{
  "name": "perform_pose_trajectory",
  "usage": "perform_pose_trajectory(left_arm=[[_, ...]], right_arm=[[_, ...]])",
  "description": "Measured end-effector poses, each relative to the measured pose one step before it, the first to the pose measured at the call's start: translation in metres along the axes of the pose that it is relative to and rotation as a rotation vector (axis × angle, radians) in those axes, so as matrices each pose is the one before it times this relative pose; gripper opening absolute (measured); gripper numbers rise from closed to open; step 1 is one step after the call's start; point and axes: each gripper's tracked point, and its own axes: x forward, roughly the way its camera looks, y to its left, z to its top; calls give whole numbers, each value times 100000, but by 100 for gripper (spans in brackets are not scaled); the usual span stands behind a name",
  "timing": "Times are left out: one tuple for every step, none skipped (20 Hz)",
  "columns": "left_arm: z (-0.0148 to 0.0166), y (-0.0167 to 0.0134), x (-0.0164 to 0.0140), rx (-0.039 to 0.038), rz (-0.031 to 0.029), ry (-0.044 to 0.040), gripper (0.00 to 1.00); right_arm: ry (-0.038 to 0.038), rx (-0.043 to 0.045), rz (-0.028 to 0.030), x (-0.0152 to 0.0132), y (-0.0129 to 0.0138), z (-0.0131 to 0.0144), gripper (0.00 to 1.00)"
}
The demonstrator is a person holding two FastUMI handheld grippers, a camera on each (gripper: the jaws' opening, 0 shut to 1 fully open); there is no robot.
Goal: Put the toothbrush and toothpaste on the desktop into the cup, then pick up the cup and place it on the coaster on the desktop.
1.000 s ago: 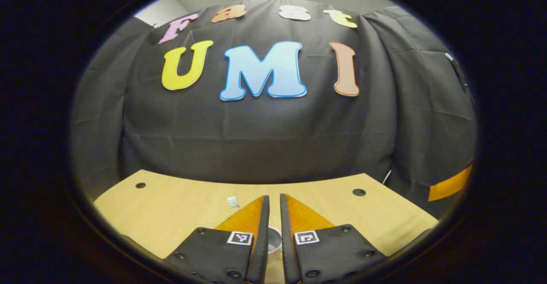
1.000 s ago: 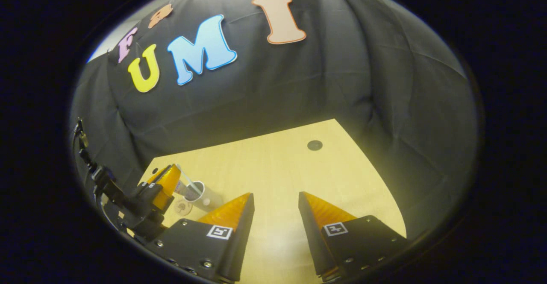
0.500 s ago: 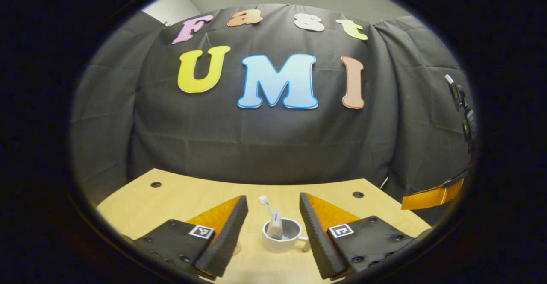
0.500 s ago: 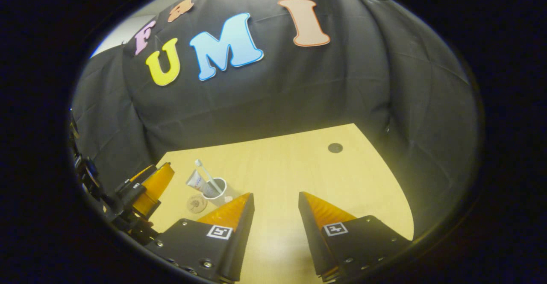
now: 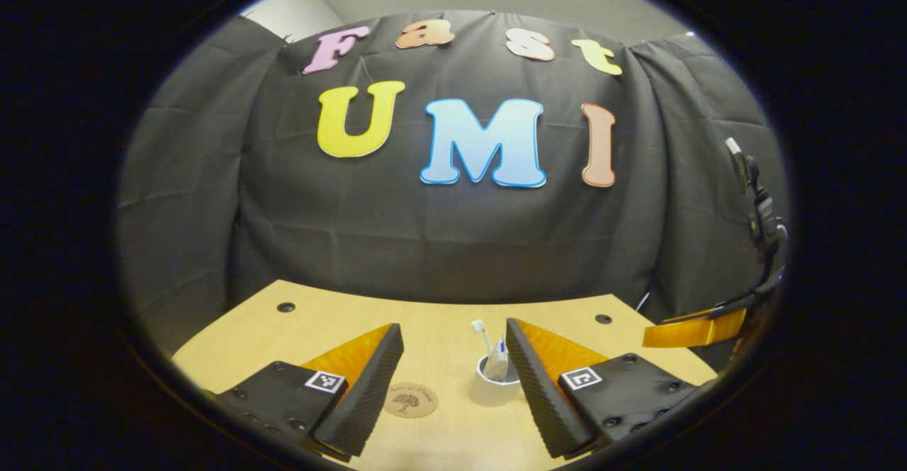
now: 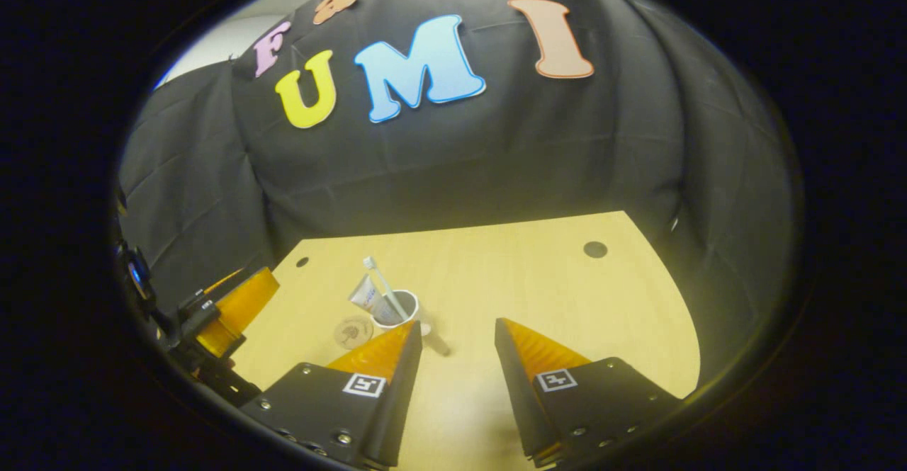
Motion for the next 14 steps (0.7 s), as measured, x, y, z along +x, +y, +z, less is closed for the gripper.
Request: perform_pose_trajectory(left_arm=[[266,384,-471,-178,-144,335,94],[190,308,-393,226,8,303,95],[188,451,-422,400,371,270,95],[170,536,-398,627,701,199,95],[221,474,-407,572,490,-202,94],[213,358,-491,525,119,258,95],[128,227,-392,452,-96,357,94],[132,276,-444,435,-17,259,94],[193,360,-472,152,126,58,95],[99,566,-492,-217,626,-29,94],[151,437,-434,-677,790,-44,95],[119,622,-382,-1077,1070,-26,95],[-44,715,-350,-1136,1324,11,95],[-76,664,-423,-977,1306,217,94]], right_arm=[[400,-543,1335,338,161,-45,69],[1036,418,3734,47,936,130,63],[593,18,804,461,-157,-137,83],[527,-556,370,459,41,97,92],[907,-827,699,352,168,-155,92],[1434,-910,973,445,137,-243,92],[1920,-1270,991,451,160,-261,92],[2092,-1913,786,477,19,-212,92],[2318,-2987,713,550,36,-272,92],[2261,-4061,391,480,-64,-144,92],[2083,-4656,494,507,39,-84,92],[2244,-4912,1150,470,22,-32,92],[2707,-5274,1335,730,116,-115,92],[2538,-5353,1430,546,29,4,92]])
